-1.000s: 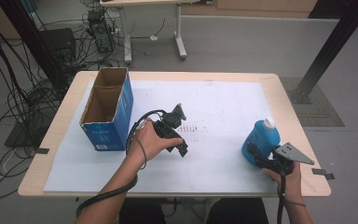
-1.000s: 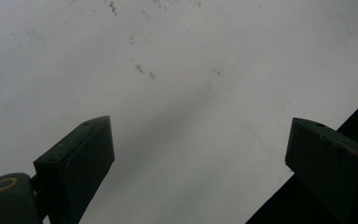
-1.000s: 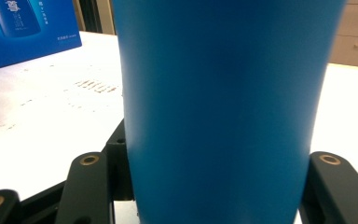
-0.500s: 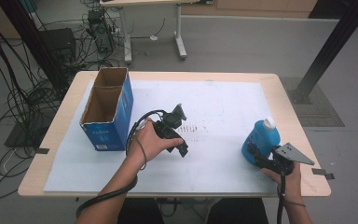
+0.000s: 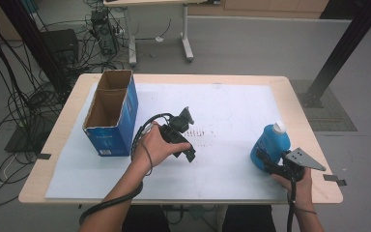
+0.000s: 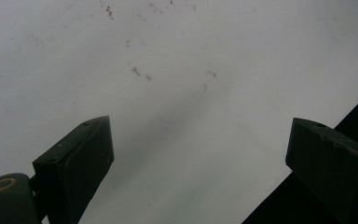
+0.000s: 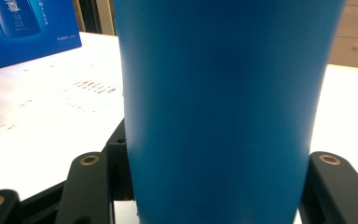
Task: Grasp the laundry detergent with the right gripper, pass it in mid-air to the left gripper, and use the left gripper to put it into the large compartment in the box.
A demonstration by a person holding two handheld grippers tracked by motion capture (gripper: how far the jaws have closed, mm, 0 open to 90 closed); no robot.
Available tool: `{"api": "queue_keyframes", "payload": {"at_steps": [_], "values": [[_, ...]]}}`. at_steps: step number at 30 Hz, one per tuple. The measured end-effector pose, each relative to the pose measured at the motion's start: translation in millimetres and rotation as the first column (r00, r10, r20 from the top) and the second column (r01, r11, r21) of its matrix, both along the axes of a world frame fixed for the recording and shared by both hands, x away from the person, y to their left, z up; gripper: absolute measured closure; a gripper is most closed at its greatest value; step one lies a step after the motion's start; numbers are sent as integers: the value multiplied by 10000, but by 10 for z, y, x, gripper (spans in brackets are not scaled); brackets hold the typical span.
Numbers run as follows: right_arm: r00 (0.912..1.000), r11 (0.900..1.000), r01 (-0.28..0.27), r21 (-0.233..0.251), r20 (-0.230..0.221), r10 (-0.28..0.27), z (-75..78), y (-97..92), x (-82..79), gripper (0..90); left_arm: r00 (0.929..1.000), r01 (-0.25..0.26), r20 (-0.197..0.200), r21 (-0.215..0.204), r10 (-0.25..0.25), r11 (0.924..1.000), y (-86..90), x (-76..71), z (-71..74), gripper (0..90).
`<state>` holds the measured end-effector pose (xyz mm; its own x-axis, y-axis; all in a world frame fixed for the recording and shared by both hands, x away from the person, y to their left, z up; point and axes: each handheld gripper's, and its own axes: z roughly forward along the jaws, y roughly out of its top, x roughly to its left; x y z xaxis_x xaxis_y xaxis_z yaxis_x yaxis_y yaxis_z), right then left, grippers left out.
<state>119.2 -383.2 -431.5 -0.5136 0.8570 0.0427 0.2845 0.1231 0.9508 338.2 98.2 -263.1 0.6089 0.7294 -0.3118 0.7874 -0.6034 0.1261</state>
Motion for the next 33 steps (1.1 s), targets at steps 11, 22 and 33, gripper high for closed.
{"api": "queue_keyframes", "payload": {"at_steps": [11, 22, 33], "values": [[10000, 10000, 31, 26, 14, -31, -5, 3, -6, 421, 10000, 11, 81, 1, -11, 10000, 3, 14, 50, 79], [10000, 10000, 31, 0, -72, -31, 20, 7, 2, 424, 9998, 115, 172, -65, -114, 9999, 40, -1, 101, 73], [9999, 9997, -148, 195, -60, 149, 93, -11, 45, 424, 9984, 456, 347, -67, -454, 9989, 43, -4, 211, 75]]}}
